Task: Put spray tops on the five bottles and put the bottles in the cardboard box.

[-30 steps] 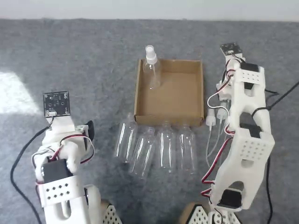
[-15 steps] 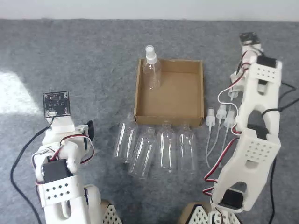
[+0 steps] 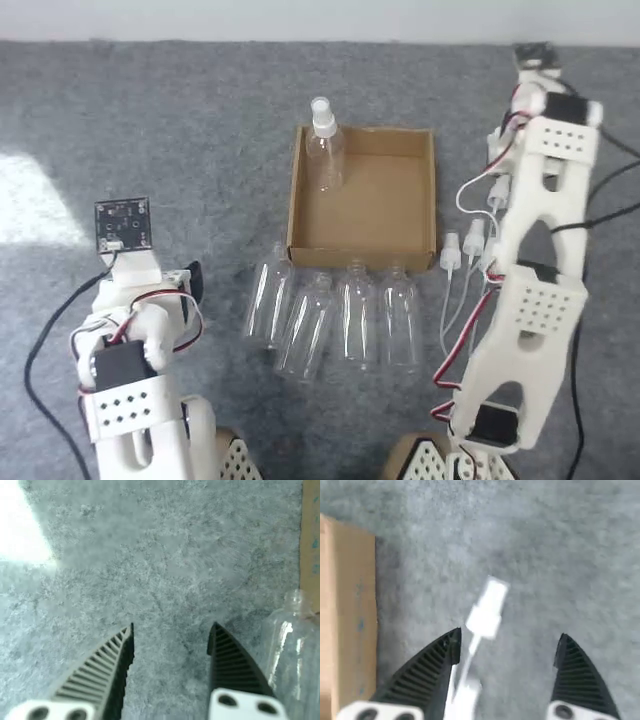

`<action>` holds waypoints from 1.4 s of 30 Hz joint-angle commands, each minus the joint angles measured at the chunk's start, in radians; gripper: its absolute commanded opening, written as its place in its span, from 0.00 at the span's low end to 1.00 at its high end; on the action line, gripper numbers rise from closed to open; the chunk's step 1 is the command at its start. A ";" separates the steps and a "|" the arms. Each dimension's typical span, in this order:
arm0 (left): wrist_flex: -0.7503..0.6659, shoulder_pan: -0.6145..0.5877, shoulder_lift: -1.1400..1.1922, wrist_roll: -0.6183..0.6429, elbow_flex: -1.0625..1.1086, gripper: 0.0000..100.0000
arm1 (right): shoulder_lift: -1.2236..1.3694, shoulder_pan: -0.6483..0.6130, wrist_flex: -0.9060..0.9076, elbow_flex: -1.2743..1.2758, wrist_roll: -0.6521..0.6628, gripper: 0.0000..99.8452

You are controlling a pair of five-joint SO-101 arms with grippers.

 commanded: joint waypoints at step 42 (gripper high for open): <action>0.009 -0.373 0.207 -0.210 -0.429 0.22 | -0.794 -0.406 0.289 -0.002 -0.127 0.03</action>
